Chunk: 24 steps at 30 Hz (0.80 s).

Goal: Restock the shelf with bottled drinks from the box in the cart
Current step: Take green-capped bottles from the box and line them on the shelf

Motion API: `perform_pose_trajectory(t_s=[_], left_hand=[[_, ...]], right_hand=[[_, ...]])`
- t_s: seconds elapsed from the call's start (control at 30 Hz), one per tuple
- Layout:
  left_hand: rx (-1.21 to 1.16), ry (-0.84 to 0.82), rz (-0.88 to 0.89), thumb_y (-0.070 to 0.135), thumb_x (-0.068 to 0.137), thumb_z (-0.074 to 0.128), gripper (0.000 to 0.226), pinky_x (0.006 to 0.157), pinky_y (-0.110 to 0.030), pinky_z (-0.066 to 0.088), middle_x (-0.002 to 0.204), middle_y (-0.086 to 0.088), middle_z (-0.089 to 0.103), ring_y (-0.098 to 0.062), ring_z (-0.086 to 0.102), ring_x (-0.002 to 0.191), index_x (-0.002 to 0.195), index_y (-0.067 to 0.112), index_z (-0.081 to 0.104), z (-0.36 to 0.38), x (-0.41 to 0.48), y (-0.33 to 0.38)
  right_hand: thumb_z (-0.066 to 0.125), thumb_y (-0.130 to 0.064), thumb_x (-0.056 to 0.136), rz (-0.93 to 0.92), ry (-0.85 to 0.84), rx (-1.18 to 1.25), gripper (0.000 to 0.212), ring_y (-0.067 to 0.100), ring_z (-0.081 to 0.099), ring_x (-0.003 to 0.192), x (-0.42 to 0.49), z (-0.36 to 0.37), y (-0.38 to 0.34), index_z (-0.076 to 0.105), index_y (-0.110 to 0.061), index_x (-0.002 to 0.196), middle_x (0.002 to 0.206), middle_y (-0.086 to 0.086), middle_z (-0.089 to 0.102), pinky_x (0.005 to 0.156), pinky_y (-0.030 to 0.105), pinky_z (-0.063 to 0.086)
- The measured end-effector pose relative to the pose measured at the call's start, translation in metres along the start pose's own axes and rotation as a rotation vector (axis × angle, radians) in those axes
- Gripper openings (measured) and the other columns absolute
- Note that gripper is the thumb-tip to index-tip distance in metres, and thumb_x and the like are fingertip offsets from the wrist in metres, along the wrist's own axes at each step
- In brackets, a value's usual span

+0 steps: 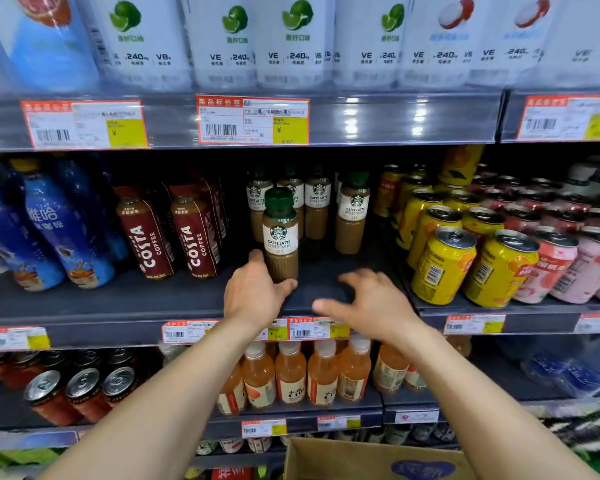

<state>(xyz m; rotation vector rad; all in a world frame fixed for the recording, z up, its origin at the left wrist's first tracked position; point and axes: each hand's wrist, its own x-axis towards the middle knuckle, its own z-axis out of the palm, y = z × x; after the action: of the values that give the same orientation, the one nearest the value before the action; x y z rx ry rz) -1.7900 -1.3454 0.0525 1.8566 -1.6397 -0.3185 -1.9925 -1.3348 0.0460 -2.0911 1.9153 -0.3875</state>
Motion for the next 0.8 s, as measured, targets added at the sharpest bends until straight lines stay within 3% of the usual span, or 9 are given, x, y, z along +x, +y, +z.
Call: perform_pose_trajectory(t_s=[0.1, 0.23, 0.5, 0.8], left_hand=[[0.138, -0.006, -0.015, 0.057, 0.077, 0.075, 0.058, 0.072, -0.036, 0.046, 0.108, -0.009, 0.067, -0.034, 0.063, 0.103, 0.112, 0.017, 0.050, 0.007, 0.014, 0.011], [0.075, -0.065, -0.056, 0.053, 0.078, 0.076, 0.059, 0.088, -0.039, 0.050, 0.119, -0.011, 0.064, -0.034, 0.058, 0.115, 0.117, 0.017, 0.050, 0.026, 0.033, 0.029], [0.073, -0.021, -0.088, 0.057, 0.080, 0.071, 0.061, 0.096, -0.046, 0.047, 0.123, -0.012, 0.063, -0.034, 0.049, 0.123, 0.120, 0.017, 0.051, 0.058, 0.058, 0.045], [0.068, 0.041, -0.082, 0.063, 0.079, 0.069, 0.058, 0.093, -0.045, 0.039, 0.115, -0.010, 0.067, -0.033, 0.046, 0.122, 0.113, 0.020, 0.050, 0.078, 0.071, 0.046]], right_hand=[[0.047, -0.098, 0.054, -0.123, -0.008, -0.205, 0.116, 0.023, 0.040, 0.133, -0.009, 0.005, 0.003, 0.040, -0.029, 0.147, 0.146, -0.002, 0.044, 0.103, 0.039, 0.043], [0.067, -0.083, 0.059, -0.164, 0.088, -0.283, 0.105, 0.024, 0.043, 0.127, -0.007, 0.015, 0.005, 0.038, -0.029, 0.145, 0.141, -0.001, 0.045, 0.098, 0.039, 0.045], [0.068, -0.081, 0.059, -0.179, 0.166, -0.270, 0.102, 0.022, 0.042, 0.128, -0.007, 0.021, 0.008, 0.040, -0.031, 0.143, 0.141, -0.003, 0.044, 0.097, 0.037, 0.045], [0.068, -0.081, 0.059, -0.183, 0.171, -0.239, 0.101, 0.021, 0.041, 0.128, -0.008, 0.021, 0.008, 0.041, -0.031, 0.142, 0.140, -0.005, 0.044, 0.097, 0.036, 0.044]])
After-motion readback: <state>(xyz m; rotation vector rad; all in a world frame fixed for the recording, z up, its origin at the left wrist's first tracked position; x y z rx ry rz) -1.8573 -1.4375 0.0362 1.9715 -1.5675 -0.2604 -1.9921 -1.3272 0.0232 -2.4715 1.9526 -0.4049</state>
